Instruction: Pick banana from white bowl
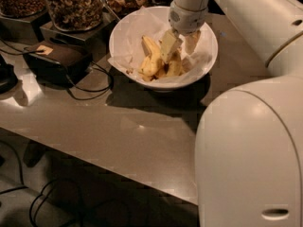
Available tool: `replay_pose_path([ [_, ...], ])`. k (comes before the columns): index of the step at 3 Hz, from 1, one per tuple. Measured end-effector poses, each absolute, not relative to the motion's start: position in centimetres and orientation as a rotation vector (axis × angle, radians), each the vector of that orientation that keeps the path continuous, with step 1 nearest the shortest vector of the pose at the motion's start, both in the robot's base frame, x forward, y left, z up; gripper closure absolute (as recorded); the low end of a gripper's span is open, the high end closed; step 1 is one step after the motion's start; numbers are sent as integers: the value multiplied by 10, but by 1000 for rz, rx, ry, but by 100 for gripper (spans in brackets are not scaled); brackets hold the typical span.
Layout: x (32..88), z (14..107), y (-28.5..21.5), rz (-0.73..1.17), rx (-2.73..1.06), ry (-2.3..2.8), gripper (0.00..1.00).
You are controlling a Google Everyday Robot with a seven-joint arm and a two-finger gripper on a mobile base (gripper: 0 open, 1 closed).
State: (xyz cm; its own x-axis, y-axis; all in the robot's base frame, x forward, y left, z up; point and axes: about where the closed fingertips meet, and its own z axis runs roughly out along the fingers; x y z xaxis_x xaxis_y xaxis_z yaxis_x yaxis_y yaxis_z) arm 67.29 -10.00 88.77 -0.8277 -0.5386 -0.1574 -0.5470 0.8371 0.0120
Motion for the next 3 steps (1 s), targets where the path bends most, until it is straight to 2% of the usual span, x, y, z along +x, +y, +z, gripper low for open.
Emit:
replay_pose_path([
  [1,673,888,-100,85,-853,2868,62],
  [2,673,888,-100,85,-853,2868,86],
  [3,673,888,-100,85,-853,2868,100],
])
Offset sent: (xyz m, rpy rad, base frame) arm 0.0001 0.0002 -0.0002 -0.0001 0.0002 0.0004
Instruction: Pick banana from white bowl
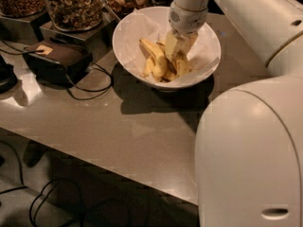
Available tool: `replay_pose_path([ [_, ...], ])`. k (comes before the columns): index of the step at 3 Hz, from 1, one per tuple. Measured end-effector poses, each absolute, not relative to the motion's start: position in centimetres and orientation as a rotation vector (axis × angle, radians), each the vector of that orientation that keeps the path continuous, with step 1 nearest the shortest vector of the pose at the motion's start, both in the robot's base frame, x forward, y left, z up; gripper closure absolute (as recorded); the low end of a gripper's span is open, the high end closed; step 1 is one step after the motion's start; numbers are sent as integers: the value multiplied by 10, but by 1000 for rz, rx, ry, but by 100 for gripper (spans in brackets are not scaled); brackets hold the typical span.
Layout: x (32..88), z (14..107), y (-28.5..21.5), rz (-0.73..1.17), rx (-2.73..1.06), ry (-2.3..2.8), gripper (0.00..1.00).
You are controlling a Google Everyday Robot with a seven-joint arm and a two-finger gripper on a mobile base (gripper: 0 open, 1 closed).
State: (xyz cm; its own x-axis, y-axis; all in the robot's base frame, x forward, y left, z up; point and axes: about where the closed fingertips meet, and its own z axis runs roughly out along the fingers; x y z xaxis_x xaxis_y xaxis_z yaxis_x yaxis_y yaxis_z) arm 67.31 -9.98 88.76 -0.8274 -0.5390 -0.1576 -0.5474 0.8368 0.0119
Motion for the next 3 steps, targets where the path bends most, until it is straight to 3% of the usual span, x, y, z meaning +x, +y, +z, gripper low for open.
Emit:
replay_pose_path([
  [3,633,953,-106,41,-942,2701,100],
])
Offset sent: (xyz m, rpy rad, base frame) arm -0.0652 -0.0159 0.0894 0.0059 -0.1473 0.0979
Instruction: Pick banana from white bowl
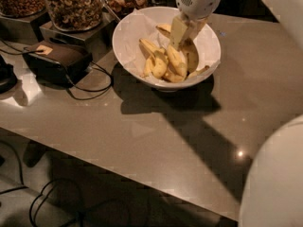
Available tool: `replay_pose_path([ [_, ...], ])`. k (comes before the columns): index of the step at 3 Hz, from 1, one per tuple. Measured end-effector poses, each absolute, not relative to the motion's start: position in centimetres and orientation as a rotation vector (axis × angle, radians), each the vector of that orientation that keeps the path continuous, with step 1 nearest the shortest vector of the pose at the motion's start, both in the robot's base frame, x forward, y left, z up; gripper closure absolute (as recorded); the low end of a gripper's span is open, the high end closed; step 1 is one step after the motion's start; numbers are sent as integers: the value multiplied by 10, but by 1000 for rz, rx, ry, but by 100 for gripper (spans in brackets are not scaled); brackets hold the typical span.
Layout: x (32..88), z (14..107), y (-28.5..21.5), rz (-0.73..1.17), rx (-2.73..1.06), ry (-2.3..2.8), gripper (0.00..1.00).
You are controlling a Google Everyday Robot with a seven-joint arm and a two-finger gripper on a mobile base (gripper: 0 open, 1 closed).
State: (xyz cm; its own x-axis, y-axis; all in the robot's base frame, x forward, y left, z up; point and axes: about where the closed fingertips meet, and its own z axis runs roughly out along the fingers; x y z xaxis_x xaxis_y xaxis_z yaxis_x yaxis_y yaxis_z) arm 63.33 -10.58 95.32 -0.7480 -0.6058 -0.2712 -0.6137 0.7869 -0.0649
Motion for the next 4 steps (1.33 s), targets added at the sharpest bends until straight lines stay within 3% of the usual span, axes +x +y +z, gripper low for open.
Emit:
replay_pose_path([
  [4,590,995,-103,-51,-1020,2613,100],
])
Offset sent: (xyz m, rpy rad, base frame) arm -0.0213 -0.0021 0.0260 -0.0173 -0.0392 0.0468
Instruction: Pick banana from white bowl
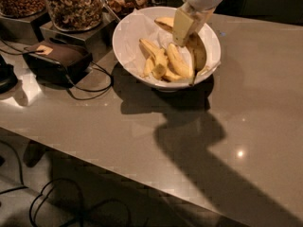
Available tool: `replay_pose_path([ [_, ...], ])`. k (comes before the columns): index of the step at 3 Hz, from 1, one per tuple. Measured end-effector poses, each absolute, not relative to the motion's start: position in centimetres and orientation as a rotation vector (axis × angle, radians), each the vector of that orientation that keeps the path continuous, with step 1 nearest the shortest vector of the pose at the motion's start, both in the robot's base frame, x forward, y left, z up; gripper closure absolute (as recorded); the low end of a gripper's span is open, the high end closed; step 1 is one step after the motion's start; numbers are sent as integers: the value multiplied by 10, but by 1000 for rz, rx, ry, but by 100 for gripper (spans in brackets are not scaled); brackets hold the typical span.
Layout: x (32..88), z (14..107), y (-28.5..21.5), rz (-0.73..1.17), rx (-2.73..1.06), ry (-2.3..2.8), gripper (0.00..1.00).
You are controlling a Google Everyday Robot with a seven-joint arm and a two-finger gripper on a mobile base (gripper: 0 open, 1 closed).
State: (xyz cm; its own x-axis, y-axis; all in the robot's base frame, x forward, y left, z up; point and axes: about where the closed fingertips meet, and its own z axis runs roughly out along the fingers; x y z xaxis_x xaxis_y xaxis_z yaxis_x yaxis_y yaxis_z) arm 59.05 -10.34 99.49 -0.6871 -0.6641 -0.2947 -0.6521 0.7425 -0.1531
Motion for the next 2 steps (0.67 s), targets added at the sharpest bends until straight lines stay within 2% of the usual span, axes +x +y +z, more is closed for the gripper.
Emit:
replay_pose_path([
  [1,549,1000,-102,-122,-1067,2614,100],
  [2,550,1000,-101,-121,-1067,2610,100],
])
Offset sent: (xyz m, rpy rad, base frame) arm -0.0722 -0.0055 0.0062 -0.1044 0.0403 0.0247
